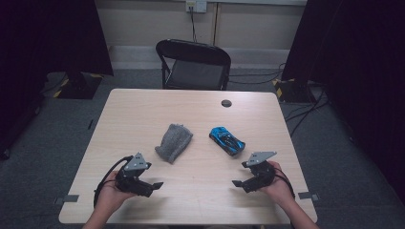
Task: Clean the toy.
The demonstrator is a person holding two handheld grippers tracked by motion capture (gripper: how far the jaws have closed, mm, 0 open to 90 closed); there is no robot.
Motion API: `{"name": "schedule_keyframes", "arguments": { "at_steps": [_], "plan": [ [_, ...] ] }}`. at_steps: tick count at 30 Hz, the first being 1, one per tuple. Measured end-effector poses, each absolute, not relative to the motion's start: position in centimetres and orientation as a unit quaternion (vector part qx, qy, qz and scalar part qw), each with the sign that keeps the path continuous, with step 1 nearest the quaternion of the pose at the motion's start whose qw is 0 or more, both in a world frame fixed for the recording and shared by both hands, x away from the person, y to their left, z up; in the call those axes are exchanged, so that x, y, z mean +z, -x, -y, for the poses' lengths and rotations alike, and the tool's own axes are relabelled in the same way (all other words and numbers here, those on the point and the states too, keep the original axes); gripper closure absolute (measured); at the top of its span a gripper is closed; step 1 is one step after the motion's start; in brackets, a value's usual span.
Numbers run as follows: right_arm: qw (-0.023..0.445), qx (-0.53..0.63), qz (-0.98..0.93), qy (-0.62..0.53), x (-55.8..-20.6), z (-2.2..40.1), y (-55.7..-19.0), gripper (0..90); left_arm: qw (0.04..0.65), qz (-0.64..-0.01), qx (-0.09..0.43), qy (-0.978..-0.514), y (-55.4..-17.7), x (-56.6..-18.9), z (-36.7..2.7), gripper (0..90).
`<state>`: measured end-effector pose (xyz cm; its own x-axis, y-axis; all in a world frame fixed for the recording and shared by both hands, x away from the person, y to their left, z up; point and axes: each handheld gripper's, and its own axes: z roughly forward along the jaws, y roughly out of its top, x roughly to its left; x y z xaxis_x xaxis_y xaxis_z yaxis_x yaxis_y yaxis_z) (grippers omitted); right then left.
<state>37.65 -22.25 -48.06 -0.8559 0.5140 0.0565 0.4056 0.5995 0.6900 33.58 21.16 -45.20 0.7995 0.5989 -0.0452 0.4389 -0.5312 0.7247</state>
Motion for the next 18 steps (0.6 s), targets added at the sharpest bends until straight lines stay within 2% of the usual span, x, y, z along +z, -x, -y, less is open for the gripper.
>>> {"name": "schedule_keyframes", "arguments": {
  "at_steps": [18],
  "plan": [
    [0.085,0.369,-0.889,-0.258,-48.4,24.1,-37.5,14.6,0.379,-0.308,0.109,-0.866,-33.6,-46.1,-23.5,15.1]
  ]
}}
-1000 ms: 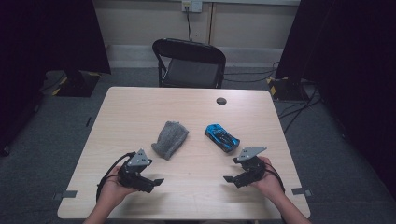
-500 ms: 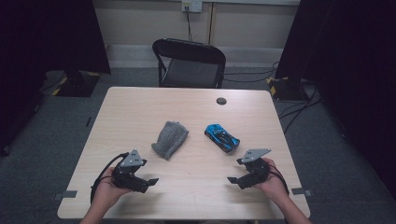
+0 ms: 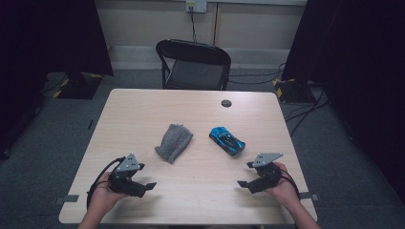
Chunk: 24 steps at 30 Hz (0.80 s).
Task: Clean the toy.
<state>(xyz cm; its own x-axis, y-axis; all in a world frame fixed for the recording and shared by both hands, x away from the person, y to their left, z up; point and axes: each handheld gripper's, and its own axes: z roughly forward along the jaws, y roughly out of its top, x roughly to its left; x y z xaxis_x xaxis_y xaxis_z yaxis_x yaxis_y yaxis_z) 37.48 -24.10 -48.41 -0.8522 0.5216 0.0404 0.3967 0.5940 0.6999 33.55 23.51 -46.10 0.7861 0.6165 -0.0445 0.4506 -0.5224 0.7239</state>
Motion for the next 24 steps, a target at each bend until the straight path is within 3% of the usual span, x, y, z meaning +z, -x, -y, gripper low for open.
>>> {"name": "schedule_keyframes", "arguments": {
  "at_steps": [24],
  "plan": [
    [0.112,0.368,-0.878,-0.285,-50.1,27.0,-38.1,14.0,0.359,-0.317,0.142,-0.866,-33.9,-47.5,-26.5,14.7]
  ]
}}
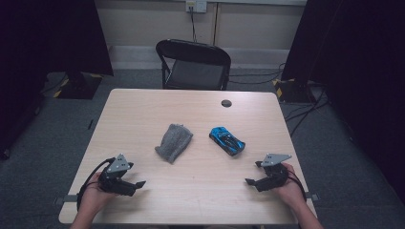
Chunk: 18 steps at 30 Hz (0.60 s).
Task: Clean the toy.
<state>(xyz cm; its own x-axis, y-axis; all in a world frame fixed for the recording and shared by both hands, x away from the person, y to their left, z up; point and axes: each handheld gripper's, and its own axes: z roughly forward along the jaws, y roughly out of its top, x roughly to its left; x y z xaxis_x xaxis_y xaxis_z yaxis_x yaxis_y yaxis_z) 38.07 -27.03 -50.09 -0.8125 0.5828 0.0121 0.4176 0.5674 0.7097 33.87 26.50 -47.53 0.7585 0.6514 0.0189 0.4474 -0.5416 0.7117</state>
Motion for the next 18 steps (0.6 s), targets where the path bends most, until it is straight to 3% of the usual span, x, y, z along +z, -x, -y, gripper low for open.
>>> {"name": "schedule_keyframes", "arguments": {
  "at_steps": [13,18],
  "plan": [
    [0.117,0.374,-0.873,-0.292,-50.3,27.2,-38.1,11.3,0.325,-0.309,0.137,-0.883,-34.1,-49.2,-26.8,14.5],
    [0.116,0.374,-0.872,-0.293,-50.3,27.2,-38.1,11.3,0.342,-0.306,0.131,-0.879,-34.2,-49.7,-27.2,12.6]
  ]
}}
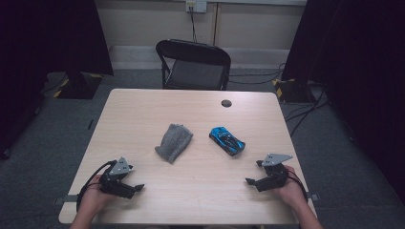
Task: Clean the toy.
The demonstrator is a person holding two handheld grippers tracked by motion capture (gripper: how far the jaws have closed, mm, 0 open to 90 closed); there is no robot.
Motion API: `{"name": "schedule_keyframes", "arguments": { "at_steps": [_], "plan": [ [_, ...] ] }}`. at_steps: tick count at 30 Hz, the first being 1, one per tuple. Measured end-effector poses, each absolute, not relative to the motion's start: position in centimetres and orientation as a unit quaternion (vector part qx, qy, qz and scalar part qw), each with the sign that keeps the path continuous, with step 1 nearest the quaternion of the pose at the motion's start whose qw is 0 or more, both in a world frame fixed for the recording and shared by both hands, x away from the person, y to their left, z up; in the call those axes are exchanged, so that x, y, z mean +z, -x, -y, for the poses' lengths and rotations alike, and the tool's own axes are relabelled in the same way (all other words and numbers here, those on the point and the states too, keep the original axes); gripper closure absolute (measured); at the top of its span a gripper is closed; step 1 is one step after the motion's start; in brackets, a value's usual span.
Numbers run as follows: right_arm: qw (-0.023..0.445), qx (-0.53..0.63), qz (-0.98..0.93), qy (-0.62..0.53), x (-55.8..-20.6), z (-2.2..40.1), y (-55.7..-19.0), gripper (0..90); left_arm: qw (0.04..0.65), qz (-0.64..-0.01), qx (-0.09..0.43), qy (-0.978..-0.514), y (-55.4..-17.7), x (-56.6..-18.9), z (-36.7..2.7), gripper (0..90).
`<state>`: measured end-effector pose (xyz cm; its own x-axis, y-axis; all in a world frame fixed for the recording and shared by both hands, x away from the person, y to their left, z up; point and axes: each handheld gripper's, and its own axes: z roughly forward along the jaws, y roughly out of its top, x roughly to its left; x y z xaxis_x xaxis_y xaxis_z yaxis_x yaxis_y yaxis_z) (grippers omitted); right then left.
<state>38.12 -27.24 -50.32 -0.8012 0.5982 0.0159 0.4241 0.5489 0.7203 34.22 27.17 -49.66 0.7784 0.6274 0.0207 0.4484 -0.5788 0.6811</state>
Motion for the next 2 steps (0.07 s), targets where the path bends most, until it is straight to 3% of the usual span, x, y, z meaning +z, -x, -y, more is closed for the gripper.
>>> {"name": "schedule_keyframes", "arguments": {
  "at_steps": [2],
  "plan": [
    [0.117,0.374,-0.872,-0.294,-50.32,27.24,-38.11,11.1,0.345,-0.31,0.127,-0.877,-34.25,-49.76,-27.24,10.1]
  ]
}}
